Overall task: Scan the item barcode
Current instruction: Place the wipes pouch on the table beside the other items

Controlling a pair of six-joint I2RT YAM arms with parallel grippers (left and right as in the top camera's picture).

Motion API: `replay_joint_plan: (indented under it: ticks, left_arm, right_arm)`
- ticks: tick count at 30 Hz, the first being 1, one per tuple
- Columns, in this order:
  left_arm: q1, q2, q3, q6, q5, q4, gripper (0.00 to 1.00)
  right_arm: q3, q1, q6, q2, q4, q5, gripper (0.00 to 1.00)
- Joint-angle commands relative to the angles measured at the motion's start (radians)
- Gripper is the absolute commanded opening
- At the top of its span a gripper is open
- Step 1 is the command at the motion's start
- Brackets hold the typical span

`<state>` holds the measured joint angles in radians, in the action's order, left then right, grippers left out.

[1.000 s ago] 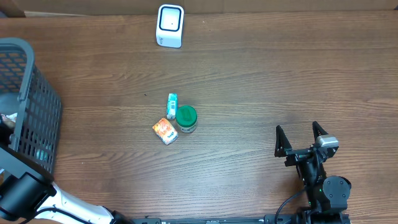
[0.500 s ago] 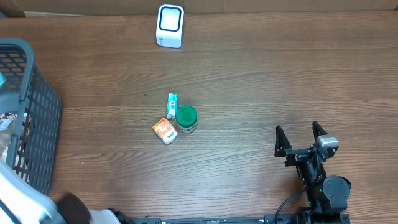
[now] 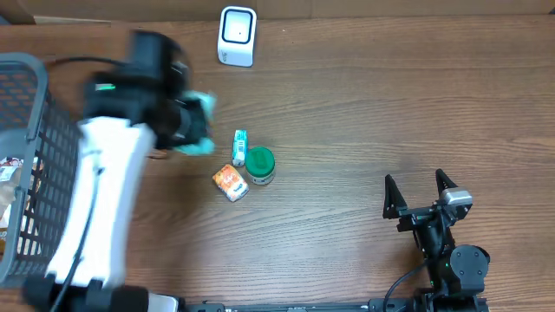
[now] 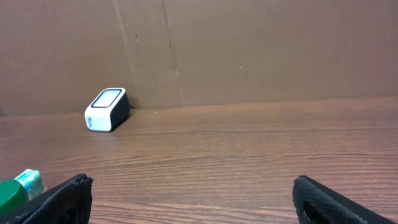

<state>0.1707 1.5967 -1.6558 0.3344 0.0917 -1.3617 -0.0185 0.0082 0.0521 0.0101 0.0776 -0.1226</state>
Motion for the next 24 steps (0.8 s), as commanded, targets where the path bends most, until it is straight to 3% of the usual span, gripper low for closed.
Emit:
replay_joint_plan:
  ticks: [1,9,11,13,15,20,24]
  left_arm:
    - [0.042,0.052,0.197,0.03,-0.024,0.11,0.04]
    - [0.045,0.216,0.428,0.04,-0.045,0.357,0.08]
    - [0.045,0.268,0.431,0.04,-0.067,0.397,0.26]
    - [0.045,0.286,0.43,0.039,-0.106,0.433,0.53]
    - [0.039,0.285,0.413,0.04,-0.14,0.435,0.64]
    - [0.011,0.284,0.334,0.04,-0.124,0.375,0.77]
    - [0.0,0.278,0.169,0.031,-0.088,0.24,0.79]
  right_arm:
    - [0.01,0.005,0.001,-0.007,-0.004,0.01,1.0]
    - [0.011,0.005,0.001,-0.007,-0.004,0.01,1.0]
    - [0.01,0.005,0.001,-0.007,-0.004,0.01,1.0]
    - [0.01,0.005,0.001,-0.007,-0.004,0.01,1.0]
    - [0.011,0.005,0.001,-0.007,-0.004,0.01,1.0]
    - [0.01,0.005,0.001,-0.007,-0.004,0.01,1.0]
    - [0.011,0.005,0.001,-0.007,-0.004,0.01,1.0]
